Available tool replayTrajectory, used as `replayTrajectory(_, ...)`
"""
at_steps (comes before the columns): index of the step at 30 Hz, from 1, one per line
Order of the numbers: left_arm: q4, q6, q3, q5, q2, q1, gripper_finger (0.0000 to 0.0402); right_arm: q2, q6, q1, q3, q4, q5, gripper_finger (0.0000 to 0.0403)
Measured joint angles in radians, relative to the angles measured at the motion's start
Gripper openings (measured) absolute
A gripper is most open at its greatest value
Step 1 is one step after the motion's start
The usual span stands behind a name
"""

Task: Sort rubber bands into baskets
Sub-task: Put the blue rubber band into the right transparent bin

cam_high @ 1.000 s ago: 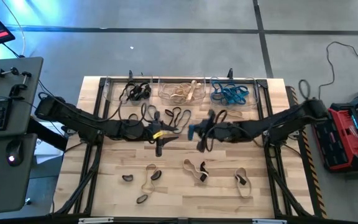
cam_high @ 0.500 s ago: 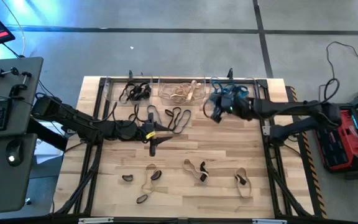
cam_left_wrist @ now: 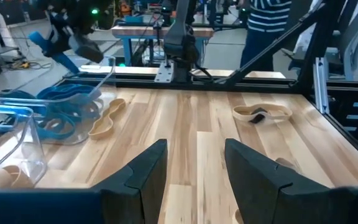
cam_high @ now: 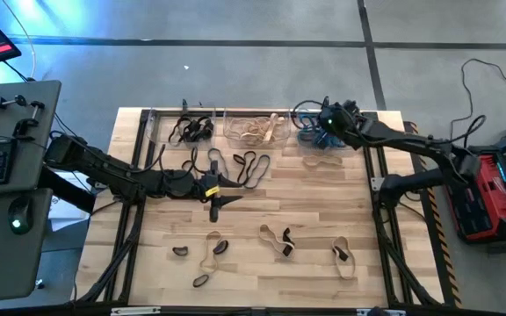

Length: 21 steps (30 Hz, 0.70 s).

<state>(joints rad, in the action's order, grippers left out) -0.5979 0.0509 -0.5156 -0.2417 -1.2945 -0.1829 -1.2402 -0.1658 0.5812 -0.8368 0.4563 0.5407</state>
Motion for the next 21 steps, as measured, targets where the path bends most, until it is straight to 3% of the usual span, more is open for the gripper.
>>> replayTrajectory(12, 0.043, 0.046, 0.0, 0.054, 0.0, -0.002, 0.0155, -0.212, 0.006, 0.102, 0.0, 0.063, -0.013, 0.0014)
replayTrajectory(21, 0.233, 0.093, 0.0, 0.106, 0.044, -0.001, 0.0154, -0.2, 0.055, 0.073, 0.0, 0.122, 0.01, 0.016)
